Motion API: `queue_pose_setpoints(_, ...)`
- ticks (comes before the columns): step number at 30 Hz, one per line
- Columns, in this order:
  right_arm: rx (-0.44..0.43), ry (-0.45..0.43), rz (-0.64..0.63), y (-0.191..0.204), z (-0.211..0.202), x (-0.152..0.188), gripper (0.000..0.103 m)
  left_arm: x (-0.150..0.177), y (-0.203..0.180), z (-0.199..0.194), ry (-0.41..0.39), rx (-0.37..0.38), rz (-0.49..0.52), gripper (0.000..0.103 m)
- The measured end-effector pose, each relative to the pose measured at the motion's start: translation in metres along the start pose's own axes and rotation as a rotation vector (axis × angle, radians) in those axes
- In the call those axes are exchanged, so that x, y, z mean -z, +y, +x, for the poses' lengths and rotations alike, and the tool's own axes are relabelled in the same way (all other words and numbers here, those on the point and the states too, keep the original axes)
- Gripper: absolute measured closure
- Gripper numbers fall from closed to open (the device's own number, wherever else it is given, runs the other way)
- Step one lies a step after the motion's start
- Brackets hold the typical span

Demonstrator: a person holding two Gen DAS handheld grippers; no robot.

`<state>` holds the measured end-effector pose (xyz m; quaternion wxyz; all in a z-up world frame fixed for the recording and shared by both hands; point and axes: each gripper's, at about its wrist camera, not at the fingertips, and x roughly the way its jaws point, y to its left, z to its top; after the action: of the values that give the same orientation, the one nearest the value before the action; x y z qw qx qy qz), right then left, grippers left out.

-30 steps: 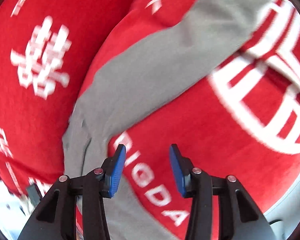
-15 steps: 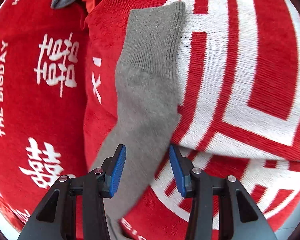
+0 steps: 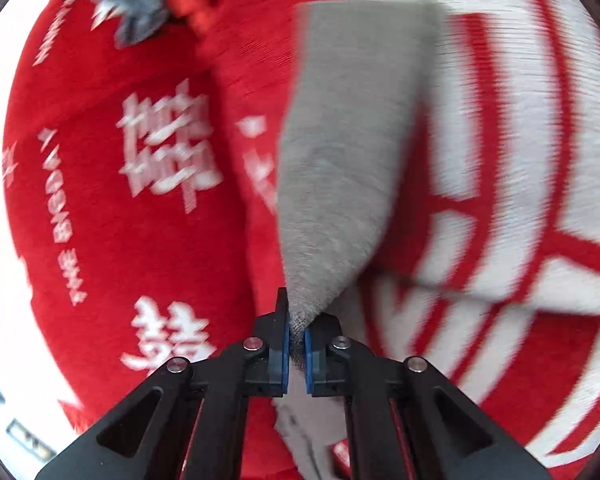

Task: Fold small clothes

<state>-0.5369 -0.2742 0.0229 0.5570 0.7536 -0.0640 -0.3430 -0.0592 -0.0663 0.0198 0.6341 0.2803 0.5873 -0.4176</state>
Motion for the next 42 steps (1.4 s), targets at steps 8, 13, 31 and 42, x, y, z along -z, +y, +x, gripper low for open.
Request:
queue_pose_setpoints(8, -0.157, 0.225, -0.206, 0.086, 0.061, 0.057, 0.097, 0.003, 0.05, -0.016, -0.041, 0.0, -0.088, 0.0)
queue_pose_setpoints(13, -0.171, 0.432, -0.434, 0.141, 0.12, 0.135, 0.097, 0.007, 0.089, -0.028, -0.079, -0.023, -0.141, 0.0)
queue_pose_setpoints(31, 0.38, 0.811, -0.795, 0.084, 0.269, 0.348, 0.077, 0.047, 0.227, -0.038, -0.113, -0.059, -0.381, 0.0)
queue_pose_setpoints(42, 0.262, 0.751, -0.896, 0.123, 0.285, 0.37, 0.089, 0.053, 0.256, -0.056, -0.169, 0.032, -0.419, 0.0)
